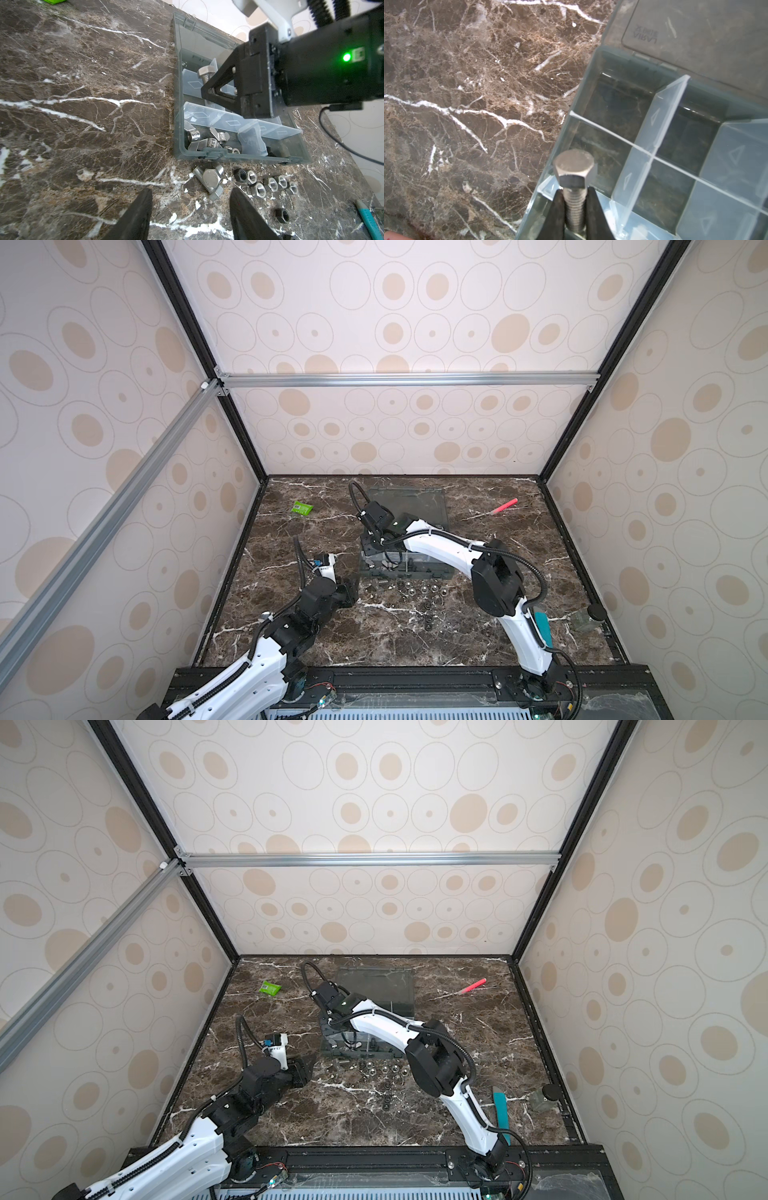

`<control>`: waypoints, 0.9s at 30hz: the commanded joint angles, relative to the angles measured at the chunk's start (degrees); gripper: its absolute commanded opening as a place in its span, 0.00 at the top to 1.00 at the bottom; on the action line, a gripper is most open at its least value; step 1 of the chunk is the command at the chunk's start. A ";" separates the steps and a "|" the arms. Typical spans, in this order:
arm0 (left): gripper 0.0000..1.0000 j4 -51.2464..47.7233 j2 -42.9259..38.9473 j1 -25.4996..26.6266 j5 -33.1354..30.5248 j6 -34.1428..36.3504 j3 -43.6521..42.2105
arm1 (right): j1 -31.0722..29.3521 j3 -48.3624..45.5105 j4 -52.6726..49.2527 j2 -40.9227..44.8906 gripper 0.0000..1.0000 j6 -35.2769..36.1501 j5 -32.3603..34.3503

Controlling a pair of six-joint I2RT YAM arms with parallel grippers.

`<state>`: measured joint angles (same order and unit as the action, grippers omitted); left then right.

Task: Sort the screws and nuts into containers
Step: 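Carry the silver bolt to the organizer's farthest compartment and open the right gripper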

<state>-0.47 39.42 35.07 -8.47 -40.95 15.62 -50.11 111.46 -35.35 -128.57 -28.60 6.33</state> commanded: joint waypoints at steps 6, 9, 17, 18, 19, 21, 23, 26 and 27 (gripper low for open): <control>0.40 0.91 -0.74 -0.45 -0.23 -1.48 0.47 | 0.53 1.94 -1.38 -0.46 0.76 0.23 1.64; 0.40 0.74 -0.83 -0.44 -0.23 -1.50 0.38 | 0.53 1.75 -1.43 -0.25 0.65 -0.05 1.78; 0.40 0.82 -1.01 -0.44 -0.50 -1.55 0.38 | 0.58 1.20 -1.53 1.25 0.52 -0.18 2.54; 0.40 0.82 -1.01 -0.44 -0.41 -1.67 0.38 | 0.62 1.01 -1.61 1.68 0.52 -0.23 2.64; 0.40 0.78 -1.00 -0.45 -0.41 -1.60 0.38 | 0.62 0.74 -1.67 1.99 0.51 -0.23 2.72; 0.40 0.90 -0.97 -0.45 -0.41 -1.76 0.38 | 0.59 0.01 -1.53 3.06 0.51 -0.23 2.79; 0.40 0.86 -0.92 -0.44 -0.41 -1.75 0.30 | 0.62 -0.96 -1.22 4.14 0.51 -0.36 2.71; 0.40 0.82 -0.82 -0.43 -0.23 -1.85 0.29 | 0.54 -2.43 -1.03 6.11 0.50 -0.39 2.68; 0.40 0.82 -0.83 -0.44 -0.15 -1.85 0.29 | 0.62 -3.09 -0.92 6.90 0.50 -0.30 2.94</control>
<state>-0.47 38.98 35.07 -8.43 -41.47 15.59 -49.69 109.56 -35.62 -125.82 -28.91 7.86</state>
